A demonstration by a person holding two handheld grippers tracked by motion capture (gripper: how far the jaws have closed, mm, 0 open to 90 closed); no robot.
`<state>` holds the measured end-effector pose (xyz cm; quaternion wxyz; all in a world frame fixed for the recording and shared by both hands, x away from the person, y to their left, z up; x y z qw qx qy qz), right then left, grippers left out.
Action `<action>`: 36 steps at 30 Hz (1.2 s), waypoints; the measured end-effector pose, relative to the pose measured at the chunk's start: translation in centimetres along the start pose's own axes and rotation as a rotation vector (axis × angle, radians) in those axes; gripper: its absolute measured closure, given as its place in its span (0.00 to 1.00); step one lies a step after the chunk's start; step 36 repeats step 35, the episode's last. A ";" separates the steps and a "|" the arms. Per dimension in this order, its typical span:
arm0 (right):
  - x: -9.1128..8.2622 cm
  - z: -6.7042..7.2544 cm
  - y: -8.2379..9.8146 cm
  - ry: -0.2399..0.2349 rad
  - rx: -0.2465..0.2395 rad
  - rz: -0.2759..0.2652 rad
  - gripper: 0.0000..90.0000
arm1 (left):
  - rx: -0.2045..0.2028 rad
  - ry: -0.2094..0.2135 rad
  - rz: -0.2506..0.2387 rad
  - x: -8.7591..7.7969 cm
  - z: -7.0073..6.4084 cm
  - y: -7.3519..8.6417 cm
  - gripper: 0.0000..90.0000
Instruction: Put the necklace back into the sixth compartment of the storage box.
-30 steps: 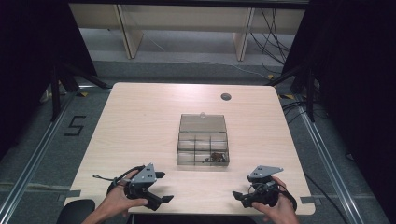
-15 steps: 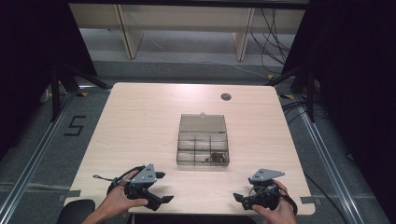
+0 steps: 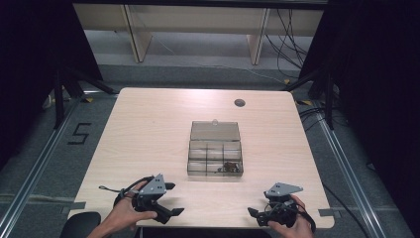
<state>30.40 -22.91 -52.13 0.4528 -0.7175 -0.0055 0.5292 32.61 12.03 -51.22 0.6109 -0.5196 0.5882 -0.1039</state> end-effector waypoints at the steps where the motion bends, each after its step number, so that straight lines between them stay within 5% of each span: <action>1: 0.0 0.0 0.1 0.006 -0.010 -0.002 0.19 | -0.010 -0.005 0.004 0.0 0.0 0.1 0.17; 5: 0.2 0.2 0.2 0.005 -0.026 -0.038 0.19 | 0.003 0.005 -0.008 0.0 0.0 0.0 0.17; 6: -0.1 0.5 0.1 -0.001 0.002 -0.018 0.19 | 0.002 0.004 -0.007 0.0 0.0 0.0 0.17; 7: 0.0 0.4 0.2 -0.003 -0.029 -0.019 0.19 | 0.005 0.004 -0.006 0.0 0.0 0.0 0.17; 11: -0.3 0.8 0.1 -0.004 -0.010 -0.019 0.19 | 0.012 0.000 0.000 0.0 0.0 0.0 0.17; 12: -0.2 0.7 0.2 -0.006 -0.020 -0.027 0.19 | -0.030 0.003 -0.008 0.1 -0.2 0.1 0.17; 15: -0.3 0.9 0.2 -0.006 -0.009 -0.021 0.19 | -0.029 0.012 -0.004 0.1 -0.2 0.1 0.17; 17: -0.1 0.8 0.2 -0.008 -0.052 -0.031 0.19 | -0.027 0.009 -0.006 0.1 -0.2 0.1 0.17; 25: -0.1 1.2 0.1 -0.009 -0.001 -0.039 0.19 | -0.026 0.007 -0.007 0.1 -0.2 0.1 0.17; 26: 0.0 1.0 0.1 0.000 -0.039 -0.057 0.19 | -0.027 0.007 -0.007 0.1 -0.2 0.1 0.17; 29: -0.2 1.0 0.1 -0.058 -0.040 -0.031 0.19 | -0.025 0.006 -0.006 0.1 -0.2 0.1 0.17; 31: -0.1 0.8 0.1 -0.020 -0.054 -0.040 0.19 | -0.029 0.010 -0.005 0.1 -0.2 0.1 0.17; 36: -0.4 0.9 0.1 -0.004 0.000 -0.036 0.19 | 0.006 0.002 -0.007 0.0 0.0 0.0 0.17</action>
Point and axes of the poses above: each handheld gripper's, and its own axes: x roughly forward along the jaws, y roughly out of its underside, z roughly to its left, the point moved 4 cm from there along x, roughly forward along the jaws, and after that the axes turned 12 degrees about -x, right-handed, at the moved point
